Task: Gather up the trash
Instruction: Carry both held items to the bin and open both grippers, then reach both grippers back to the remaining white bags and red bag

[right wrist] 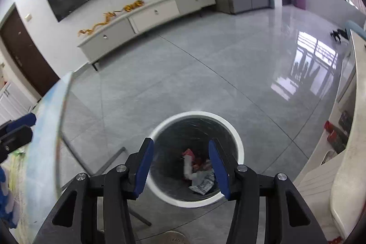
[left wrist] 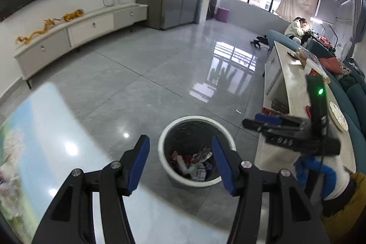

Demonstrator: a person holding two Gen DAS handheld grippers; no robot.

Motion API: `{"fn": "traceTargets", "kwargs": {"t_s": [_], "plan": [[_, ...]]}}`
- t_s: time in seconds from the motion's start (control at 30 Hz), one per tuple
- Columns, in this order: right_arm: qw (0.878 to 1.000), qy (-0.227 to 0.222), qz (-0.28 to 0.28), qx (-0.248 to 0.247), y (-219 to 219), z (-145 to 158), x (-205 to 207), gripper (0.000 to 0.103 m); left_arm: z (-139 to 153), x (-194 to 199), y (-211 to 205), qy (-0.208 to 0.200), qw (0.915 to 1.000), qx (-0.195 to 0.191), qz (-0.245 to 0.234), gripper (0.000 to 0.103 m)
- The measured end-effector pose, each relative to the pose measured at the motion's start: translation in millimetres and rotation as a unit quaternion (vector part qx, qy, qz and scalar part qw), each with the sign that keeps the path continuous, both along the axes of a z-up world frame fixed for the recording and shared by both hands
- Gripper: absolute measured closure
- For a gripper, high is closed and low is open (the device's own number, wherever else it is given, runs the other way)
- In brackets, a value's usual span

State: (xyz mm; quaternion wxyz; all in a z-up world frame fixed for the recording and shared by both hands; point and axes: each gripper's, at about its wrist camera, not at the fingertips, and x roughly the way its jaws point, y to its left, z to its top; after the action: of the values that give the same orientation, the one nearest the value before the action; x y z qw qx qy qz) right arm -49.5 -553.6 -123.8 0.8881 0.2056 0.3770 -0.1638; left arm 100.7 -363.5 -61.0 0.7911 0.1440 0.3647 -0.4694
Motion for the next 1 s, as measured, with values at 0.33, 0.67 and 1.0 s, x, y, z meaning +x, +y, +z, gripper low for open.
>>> {"fn": "traceTargets", "kwargs": {"t_s": [0.33,0.67,1.0], "plan": [[0.991,-0.076,0.090,-0.066,99,96,2,0.054,17,-17,150,-0.065,0.9948,0.014,0.077,0.048],[0.969,-0.086,0.215,-0.091,211,128,67,0.054,4,46,303,-0.050,0.9694,-0.004,0.240,0.048],[0.939,-0.049,0.323,-0.103,315,101,185,0.054,-28,126,323,-0.049,0.9587,0.018,0.280,0.048]]}}
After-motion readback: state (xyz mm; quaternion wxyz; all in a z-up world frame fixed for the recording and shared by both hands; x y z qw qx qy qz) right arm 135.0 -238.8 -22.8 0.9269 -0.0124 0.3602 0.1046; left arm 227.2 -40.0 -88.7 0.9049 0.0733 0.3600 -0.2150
